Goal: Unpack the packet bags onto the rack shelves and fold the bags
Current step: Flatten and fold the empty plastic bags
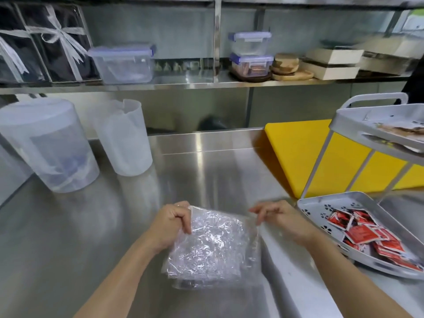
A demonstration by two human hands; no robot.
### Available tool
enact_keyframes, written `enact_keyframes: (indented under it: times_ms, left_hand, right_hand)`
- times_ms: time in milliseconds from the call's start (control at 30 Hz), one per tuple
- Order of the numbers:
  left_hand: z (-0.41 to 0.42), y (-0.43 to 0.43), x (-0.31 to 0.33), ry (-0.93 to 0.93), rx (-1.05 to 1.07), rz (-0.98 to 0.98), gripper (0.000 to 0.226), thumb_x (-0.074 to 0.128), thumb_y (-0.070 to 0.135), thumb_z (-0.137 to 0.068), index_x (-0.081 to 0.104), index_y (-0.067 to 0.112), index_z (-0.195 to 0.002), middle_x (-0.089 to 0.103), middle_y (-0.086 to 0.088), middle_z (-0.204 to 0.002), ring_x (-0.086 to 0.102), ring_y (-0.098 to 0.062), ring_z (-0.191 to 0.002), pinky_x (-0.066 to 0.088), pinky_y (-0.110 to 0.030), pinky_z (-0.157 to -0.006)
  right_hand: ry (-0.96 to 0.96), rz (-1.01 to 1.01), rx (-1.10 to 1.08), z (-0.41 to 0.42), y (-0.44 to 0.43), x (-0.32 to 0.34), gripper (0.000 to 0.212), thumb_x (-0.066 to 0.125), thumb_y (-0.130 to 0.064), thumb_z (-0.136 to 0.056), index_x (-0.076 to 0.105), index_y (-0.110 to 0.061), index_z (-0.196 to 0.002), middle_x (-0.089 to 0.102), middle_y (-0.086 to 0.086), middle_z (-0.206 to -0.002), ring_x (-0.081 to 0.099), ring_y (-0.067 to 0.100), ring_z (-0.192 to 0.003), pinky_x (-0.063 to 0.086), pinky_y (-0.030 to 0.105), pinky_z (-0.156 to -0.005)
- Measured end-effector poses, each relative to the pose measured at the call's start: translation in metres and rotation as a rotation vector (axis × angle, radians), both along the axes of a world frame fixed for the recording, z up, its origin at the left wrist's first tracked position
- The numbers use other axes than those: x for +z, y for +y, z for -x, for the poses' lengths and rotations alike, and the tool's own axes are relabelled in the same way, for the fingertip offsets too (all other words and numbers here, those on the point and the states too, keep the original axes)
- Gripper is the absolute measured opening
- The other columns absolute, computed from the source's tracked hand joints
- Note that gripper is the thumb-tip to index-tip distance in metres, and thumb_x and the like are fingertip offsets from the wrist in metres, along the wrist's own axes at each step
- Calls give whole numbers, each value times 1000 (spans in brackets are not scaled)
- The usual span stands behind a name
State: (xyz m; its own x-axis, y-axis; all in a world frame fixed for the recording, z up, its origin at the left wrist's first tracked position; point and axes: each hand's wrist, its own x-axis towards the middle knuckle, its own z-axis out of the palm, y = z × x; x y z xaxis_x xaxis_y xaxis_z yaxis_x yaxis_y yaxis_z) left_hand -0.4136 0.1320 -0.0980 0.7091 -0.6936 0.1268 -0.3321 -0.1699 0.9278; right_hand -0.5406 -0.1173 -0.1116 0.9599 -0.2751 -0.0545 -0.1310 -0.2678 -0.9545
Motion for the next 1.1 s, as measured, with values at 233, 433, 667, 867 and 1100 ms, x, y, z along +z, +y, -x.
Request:
enact_keyframes:
  times_ms: [233, 433, 667, 867, 1100]
  left_hand:
    - [8, -16, 25, -244, -247, -177, 44, 44, -20, -67, 68, 15, -57, 52, 9, -74, 54, 3, -70, 39, -12, -69]
    - [4, -11, 28, -207, 301, 219, 45, 62, 23, -83, 42, 40, -120, 44, 5, -124, 47, 11, -100, 39, -12, -91]
    - [29, -35, 2, 143, 180, 146, 137, 83, 53, -43, -17, 46, -137, 5, 21, -146, 14, 7, -132, 18, -22, -104]
    - [9, -20, 0, 417, 141, 228, 123, 91, 27, -41, 17, 30, -139, 61, 6, -120, 57, -13, -114, 40, -34, -102]
    - [10, -9, -10, 636, -93, 243, 32, 80, 15, -59, 74, 13, -90, 76, -1, -89, 69, -15, -89, 52, -21, -76]
  right_hand:
    - [268, 27, 521, -13, 25, 26, 27, 75, -13, -71, 69, -27, -93, 73, -12, -91, 65, 0, -85, 47, 12, -71]
    - [-4, 213, -70, -19, 25, 18, 24, 68, -9, -78, 58, -19, -59, 54, -12, -45, 48, -2, -45, 37, 16, -47]
    - [-316, 50, -199, -23, 52, 18, 11, 64, -8, -78, 55, -4, -73, 53, 5, -68, 48, 15, -66, 38, 32, -63]
    - [-313, -378, 124, -16, 55, 13, 27, 65, -6, -73, 68, -13, -99, 73, 3, -93, 68, 20, -85, 54, 28, -71]
    - [-240, -571, 143, -9, 47, 4, 31, 66, -1, -68, 67, -7, -99, 73, 12, -93, 69, 27, -84, 57, 34, -72]
